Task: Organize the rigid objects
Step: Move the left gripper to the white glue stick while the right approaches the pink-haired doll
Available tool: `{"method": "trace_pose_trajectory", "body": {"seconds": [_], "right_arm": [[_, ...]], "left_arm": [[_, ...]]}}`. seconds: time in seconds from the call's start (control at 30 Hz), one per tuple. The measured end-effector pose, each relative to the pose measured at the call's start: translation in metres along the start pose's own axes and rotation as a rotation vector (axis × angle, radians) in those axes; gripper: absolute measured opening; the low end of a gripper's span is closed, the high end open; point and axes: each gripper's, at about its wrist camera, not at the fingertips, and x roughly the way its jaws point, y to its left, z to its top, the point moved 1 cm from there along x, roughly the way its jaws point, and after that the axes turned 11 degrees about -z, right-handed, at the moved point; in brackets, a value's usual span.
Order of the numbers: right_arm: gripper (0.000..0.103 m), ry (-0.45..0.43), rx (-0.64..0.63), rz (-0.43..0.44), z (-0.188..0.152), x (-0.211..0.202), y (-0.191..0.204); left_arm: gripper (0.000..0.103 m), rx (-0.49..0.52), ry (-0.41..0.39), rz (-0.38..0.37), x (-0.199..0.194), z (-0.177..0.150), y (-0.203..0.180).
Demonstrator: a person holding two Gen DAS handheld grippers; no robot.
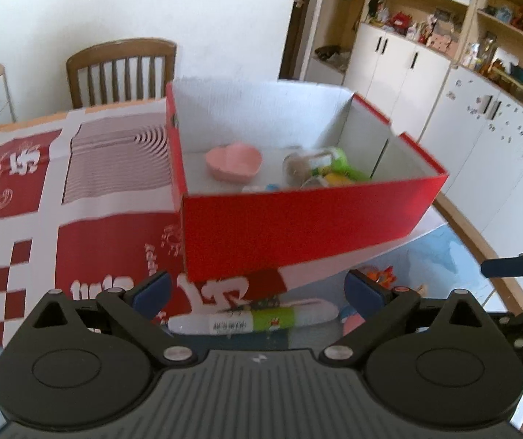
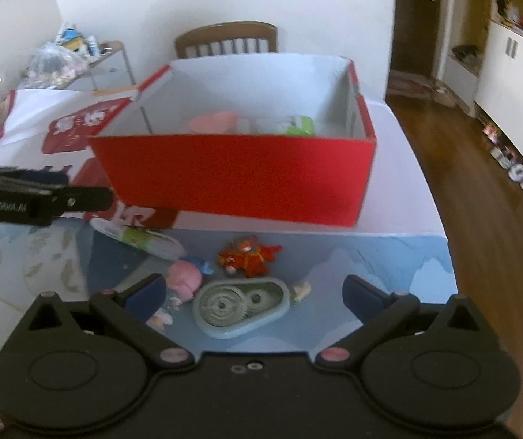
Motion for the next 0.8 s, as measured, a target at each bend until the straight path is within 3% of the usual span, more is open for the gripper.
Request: {"method": "trace_pose_trajectory", "body": {"seconds": [0.17,0.3,0.47,0.8], "right_arm": [[0.103,0.025,0.032,-0.012,-0.007,0.007,0.001],[0.102,0.033,-0.001,0.035,-0.01,0.003,0.013],[0.101,0.04,-0.07,0.104,-0.01,-0.002,0.034],[0.092,0.065,-0.148,0.142,-0.007,0.008,0.066]], "left_arm": [[0.101,-0.056,0.055,-0.011,0.013,-0.012,0.004],[0.101,-0.068,0.074,-0.007,0.021,-0.018,0.007],[0.101,-0.041,0.097,-0.068,0.026,-0.02,0.007],[0.101,0.166,0.116,-0.105,0.034,-0.019,0.003]]}}
